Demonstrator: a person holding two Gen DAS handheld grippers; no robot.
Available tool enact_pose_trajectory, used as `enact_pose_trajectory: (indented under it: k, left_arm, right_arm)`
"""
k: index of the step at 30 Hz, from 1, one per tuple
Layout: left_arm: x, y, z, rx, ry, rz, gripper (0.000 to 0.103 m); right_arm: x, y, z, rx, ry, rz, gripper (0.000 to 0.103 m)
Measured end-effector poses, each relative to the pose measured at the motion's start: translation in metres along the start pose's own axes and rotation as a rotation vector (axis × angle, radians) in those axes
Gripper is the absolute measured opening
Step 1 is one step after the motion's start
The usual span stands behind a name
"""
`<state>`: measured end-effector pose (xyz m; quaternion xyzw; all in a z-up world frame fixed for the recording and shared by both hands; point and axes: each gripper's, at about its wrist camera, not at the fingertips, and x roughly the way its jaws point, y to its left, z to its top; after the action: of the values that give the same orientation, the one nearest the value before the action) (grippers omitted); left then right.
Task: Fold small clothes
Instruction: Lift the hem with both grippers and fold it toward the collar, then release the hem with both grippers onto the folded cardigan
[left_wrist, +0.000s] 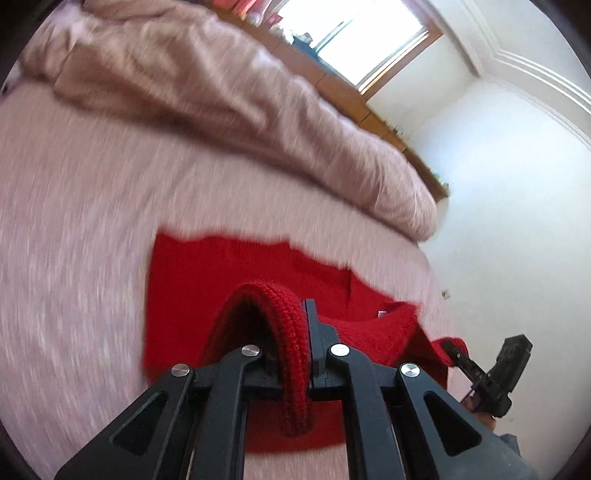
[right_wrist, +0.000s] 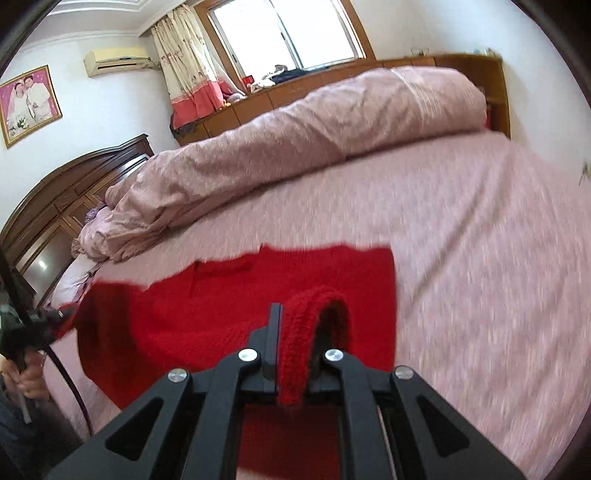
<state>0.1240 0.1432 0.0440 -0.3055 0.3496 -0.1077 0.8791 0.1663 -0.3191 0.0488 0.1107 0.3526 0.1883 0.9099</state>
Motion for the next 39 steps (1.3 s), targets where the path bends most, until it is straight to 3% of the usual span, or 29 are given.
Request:
enact_pose_trajectory:
  k: [4, 9, 12, 18, 24, 27, 29, 31, 33, 36, 39]
  left_arm:
    - [0.007, 0.02, 0.024, -0.058, -0.032, -0.035, 0.001]
    - [0.023, 0.041, 0.039, -0.131, -0.015, -0.041, 0.001]
    - [0.037, 0.045, 0.043, -0.113, 0.003, -0.026, 0.001]
    - [0.072, 0.041, 0.045, -0.083, 0.053, 0.048, 0.001]
    - [0.074, 0.042, 0.043, -0.074, 0.042, 0.062, 0.001]
    - [0.076, 0.047, 0.044, -0.106, 0.074, 0.059, 0.005]
    - [0.073, 0.05, 0.045, -0.126, 0.075, 0.047, 0.011]
    - [0.065, 0.052, 0.045, -0.129, 0.054, 0.059, 0.025]
    - [0.055, 0.053, 0.043, -0.122, 0.016, 0.058, 0.032]
    - [0.047, 0.058, 0.042, -0.126, 0.007, 0.076, 0.034]
    - [0.045, 0.064, 0.035, -0.129, 0.02, 0.101, 0.035]
  right_arm:
    - [0.01, -0.005, 0.029, 0.026, -0.05, 0.017, 0.007]
    - [0.017, -0.011, 0.055, 0.049, -0.085, 0.049, 0.007]
    - [0.037, -0.015, 0.063, 0.056, -0.049, 0.041, 0.007]
    - [0.082, -0.018, 0.062, 0.076, 0.069, -0.057, 0.007]
    - [0.1, -0.019, 0.059, 0.075, 0.087, -0.084, 0.007]
    - [0.103, -0.025, 0.057, 0.096, 0.094, -0.081, 0.007]
    - [0.104, -0.032, 0.057, 0.138, 0.107, -0.055, 0.014]
    - [0.099, -0.038, 0.056, 0.161, 0.084, -0.051, 0.036]
    - [0.09, -0.04, 0.057, 0.16, 0.045, -0.073, 0.052]
    - [0.077, -0.045, 0.058, 0.176, -0.006, -0.08, 0.056]
    - [0.073, -0.048, 0.058, 0.183, 0.005, -0.068, 0.056]
